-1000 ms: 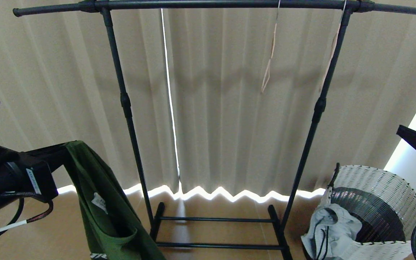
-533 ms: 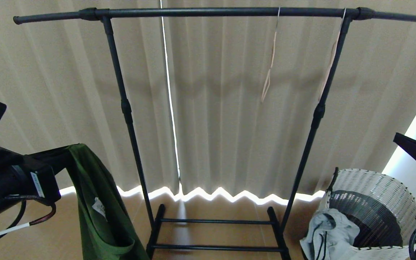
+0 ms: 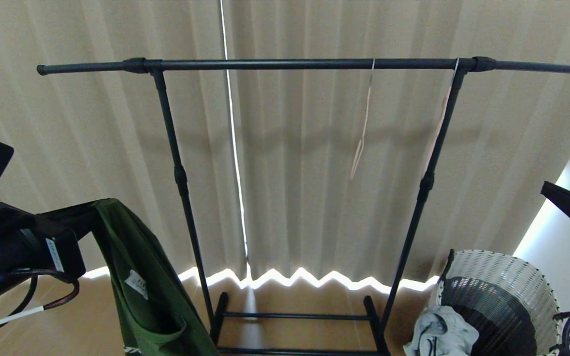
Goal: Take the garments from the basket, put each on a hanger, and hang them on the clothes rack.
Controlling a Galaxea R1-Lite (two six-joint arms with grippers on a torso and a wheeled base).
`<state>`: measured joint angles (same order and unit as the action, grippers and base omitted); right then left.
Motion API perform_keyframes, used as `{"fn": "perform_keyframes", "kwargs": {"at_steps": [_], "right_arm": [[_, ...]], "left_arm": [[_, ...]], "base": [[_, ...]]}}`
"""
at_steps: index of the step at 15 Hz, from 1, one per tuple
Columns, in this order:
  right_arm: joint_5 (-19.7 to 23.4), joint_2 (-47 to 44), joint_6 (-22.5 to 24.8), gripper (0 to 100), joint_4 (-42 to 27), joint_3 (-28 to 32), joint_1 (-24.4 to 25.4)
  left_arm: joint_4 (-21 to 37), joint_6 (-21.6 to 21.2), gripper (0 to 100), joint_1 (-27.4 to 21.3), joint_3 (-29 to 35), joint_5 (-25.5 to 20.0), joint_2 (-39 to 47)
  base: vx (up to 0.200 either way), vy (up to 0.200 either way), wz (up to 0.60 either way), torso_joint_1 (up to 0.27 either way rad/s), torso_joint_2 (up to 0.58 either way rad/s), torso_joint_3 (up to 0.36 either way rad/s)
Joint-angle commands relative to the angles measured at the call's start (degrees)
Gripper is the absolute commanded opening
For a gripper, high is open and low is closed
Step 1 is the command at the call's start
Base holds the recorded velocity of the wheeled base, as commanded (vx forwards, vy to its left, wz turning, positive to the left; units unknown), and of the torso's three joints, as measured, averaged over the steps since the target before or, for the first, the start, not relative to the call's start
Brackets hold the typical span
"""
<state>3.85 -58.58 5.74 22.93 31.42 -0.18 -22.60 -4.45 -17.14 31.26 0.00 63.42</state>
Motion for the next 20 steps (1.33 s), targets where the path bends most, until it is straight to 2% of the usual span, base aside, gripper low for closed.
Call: {"fn": "perform_keyframes", "kwargs": {"at_steps": [1,7,10,17,20], "right_arm": [[0.01,-0.05,0.06,100,0.01,0.23,0.01],[-0.34,-0.22,1.11,100,-1.13,-0.83,-0.17],[-0.42,-1.01,2.34,100,-3.16,-0.57,-1.84],[-0.78,-1.19,2.34,100,-3.24,-0.74,-2.01],[-0.78,-1.10,2.52,100,-3.24,-0.48,-2.01]], "left_arm": [[-0.60,-0.03,0,0.00,-0.49,0.00,0.39],[-4.29,-1.44,0,0.00,-1.90,0.00,0.66],[-7.19,-1.70,0,0.00,-4.27,0.00,1.01],[-8.86,-1.61,0,0.09,-4.36,0.00,1.27],[-8.86,-1.61,0,0.09,-4.36,0.00,1.10]], "base": [[0.000,0.000,0.00,0.173,-0.47,-0.295],[0.000,0.000,0.00,0.198,-0.49,-0.291],[0.000,0.000,0.00,0.186,-0.45,-0.251],[0.000,0.000,0.00,0.023,-0.05,-0.025],[0.200,0.000,0.00,0.004,0.00,0.002]]}}
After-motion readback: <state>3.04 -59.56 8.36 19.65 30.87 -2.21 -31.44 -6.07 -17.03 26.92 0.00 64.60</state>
